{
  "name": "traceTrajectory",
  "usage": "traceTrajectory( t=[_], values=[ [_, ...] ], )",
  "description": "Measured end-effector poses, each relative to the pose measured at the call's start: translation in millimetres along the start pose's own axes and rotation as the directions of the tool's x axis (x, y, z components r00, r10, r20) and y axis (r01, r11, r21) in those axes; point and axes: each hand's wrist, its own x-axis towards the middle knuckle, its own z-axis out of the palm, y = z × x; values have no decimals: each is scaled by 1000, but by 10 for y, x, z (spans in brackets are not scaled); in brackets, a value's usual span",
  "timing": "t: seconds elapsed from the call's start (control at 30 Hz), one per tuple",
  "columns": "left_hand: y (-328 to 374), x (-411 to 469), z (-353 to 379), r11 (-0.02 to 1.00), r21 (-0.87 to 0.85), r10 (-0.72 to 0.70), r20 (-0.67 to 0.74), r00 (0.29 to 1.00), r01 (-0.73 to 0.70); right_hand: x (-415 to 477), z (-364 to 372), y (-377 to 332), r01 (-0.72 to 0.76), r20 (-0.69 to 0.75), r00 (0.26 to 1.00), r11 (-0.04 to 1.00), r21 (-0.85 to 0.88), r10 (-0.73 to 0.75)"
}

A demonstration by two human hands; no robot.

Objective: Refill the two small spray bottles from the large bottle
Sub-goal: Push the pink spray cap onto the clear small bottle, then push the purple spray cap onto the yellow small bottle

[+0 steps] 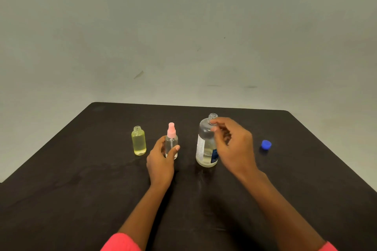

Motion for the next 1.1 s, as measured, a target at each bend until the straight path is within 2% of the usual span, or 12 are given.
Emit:
traceTrajectory(
  t=[0.1,0.17,0.27,0.37,0.47,0.57,0.63,0.73,0.83,0.93,1.1],
  values=[
    [9,40,33,1000,12,-1,8,1000,1,24,-69,142,-56,-145,988,997,-44,49],
    [28,56,54,999,40,11,23,1000,-12,22,-108,280,-120,-179,979,982,-148,93],
    [26,74,75,996,81,18,45,999,-22,-36,-166,516,-256,-42,964,879,-402,262],
    [14,45,63,997,77,21,82,996,-27,-155,-185,727,-223,135,896,692,-686,423],
    [37,-38,13,989,113,97,-19,995,-95,-254,-165,841,-230,192,831,638,-735,522],
    [84,-105,-35,927,277,316,-221,922,-252,-275,-170,904,-180,239,836,659,-730,493],
    [106,-94,-51,895,369,380,-335,862,-251,-250,-195,911,-152,268,848,693,-704,458],
    [124,-15,-101,932,340,276,-434,857,-128,-157,-243,830,-199,177,910,769,-607,375],
    [94,107,-198,975,220,72,-419,905,24,7,-299,649,-277,-57,959,885,-375,276],
    [21,219,-261,995,57,-59,-340,939,84,145,-323,448,-140,-195,975,974,-177,105],
    [-2,207,-307,993,-96,-104,-383,918,72,281,-248,54,85,-216,972,995,-44,-93]
  ],
)
